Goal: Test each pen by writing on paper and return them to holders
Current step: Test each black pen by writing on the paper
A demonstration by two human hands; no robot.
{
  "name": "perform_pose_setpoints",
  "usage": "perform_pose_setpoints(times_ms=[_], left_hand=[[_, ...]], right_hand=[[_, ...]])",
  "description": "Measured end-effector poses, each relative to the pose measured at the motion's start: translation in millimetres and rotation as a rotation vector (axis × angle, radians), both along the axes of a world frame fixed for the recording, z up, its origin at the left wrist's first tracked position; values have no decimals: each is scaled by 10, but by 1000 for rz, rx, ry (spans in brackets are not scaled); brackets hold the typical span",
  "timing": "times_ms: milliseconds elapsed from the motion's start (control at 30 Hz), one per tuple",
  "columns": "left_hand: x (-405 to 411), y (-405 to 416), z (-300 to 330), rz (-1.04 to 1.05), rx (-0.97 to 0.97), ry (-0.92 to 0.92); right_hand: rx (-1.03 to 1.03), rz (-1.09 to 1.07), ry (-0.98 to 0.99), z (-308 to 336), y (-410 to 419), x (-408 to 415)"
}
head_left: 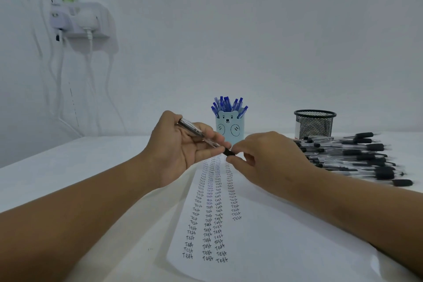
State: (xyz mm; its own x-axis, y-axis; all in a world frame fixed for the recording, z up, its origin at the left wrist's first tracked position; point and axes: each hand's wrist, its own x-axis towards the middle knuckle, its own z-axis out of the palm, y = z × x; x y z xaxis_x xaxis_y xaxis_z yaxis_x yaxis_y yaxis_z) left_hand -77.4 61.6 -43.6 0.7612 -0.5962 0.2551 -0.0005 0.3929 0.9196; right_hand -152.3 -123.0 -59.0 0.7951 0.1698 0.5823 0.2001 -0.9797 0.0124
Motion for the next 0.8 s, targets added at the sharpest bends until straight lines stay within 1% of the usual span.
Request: perform_pose_setpoints(times_ms=[100,200,300,400,467,500,567,600,633,700,733,800], left_hand=[[-12,16,24,5,-3,2],[-21,18,34,13,36,-10],[1,25,16,40,110,-52],[60,81,-19,102,209,-109],[118,133,-59,166,328,-189],[146,166,-81,209,421,-275],[165,226,-104,255,638,-503],[158,249,-104,232,729,-590],[143,265,-97,191,802,-631],[130,289,-87,105,936,-665],[128,298,-88,64,1001,-680],[168,308,-104,-3,1106,-728]], right_hand=[[44,-4,15,0,-7,2],[61,13,15,-1,-10,6],[79,-16,37,10,-32,19],[174,-65,80,37,-86,27],[280,-78,82,43,-124,21],[337,-75,80,48,-138,13],[475,-40,102,65,-144,-3],[590,-1,135,75,-133,-13],[735,51,184,82,-118,-29],[1002,143,299,84,-86,-51],[1073,171,350,81,-70,-58],[1121,219,451,71,-32,-81]])
